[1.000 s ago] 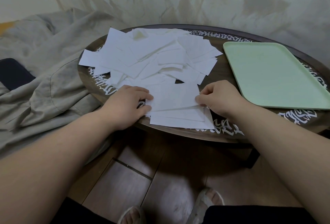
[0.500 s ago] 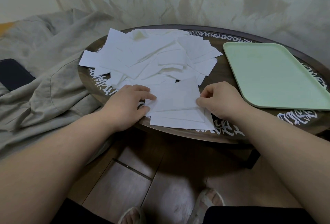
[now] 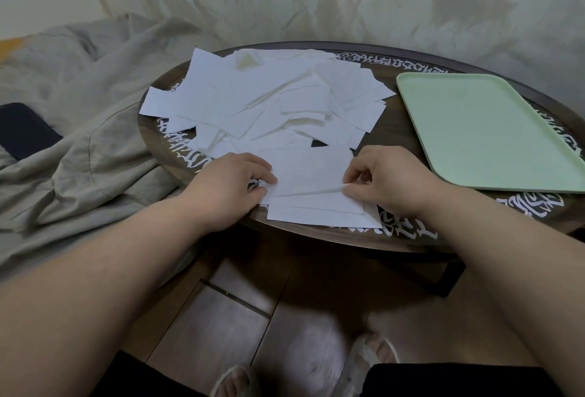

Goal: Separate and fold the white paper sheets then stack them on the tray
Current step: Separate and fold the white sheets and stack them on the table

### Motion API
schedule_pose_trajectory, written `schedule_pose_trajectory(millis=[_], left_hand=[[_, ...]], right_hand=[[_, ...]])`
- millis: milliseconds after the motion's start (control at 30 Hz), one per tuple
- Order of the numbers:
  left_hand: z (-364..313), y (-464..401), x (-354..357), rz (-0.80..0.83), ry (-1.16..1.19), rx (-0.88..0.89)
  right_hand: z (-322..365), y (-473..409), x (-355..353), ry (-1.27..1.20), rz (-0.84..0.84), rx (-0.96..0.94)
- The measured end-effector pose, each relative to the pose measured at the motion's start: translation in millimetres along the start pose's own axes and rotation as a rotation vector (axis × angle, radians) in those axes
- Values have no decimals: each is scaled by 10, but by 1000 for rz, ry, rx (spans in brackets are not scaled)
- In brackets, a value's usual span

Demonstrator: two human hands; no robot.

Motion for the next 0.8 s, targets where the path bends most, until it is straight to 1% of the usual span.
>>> schedule_pose_trajectory(millis=[167,233,367,433,567,633,733,800], left_hand=[[-48,20,16,-32,63,19],[-64,26,5,-35,101,-7],[-80,19,0,-32,61,-42],[-85,13,4,-42,33,-49],[-56,4,-5,-90,43,-67],[-33,-3,-32,-118,57,-98],[-11,-4,-63,-136,146,-181],[-6,0,-60,-139,218,-219]], right_hand=[[-22,3,36,32,-38,-19],[-24,17,35,-6,-88,2],[-12,41,-66,-137,-162,56],[-8,40,-87,-151,-151,70],[-51,35,-35,-155,-45,150],[-73,33,-39,-188,-40,196],[-93,25,-58,-217,-51,265],[-88,21,-64,-200,-39,272]])
Point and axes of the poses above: each hand's wrist, its own y-axis away from the middle knuckle, its own x-axis out of the palm, z = x × y, the point moved 2 cm from there along -y, towards the middle knuckle, and after that the axes turned 9 degrees about y, right-handed, at the moved point
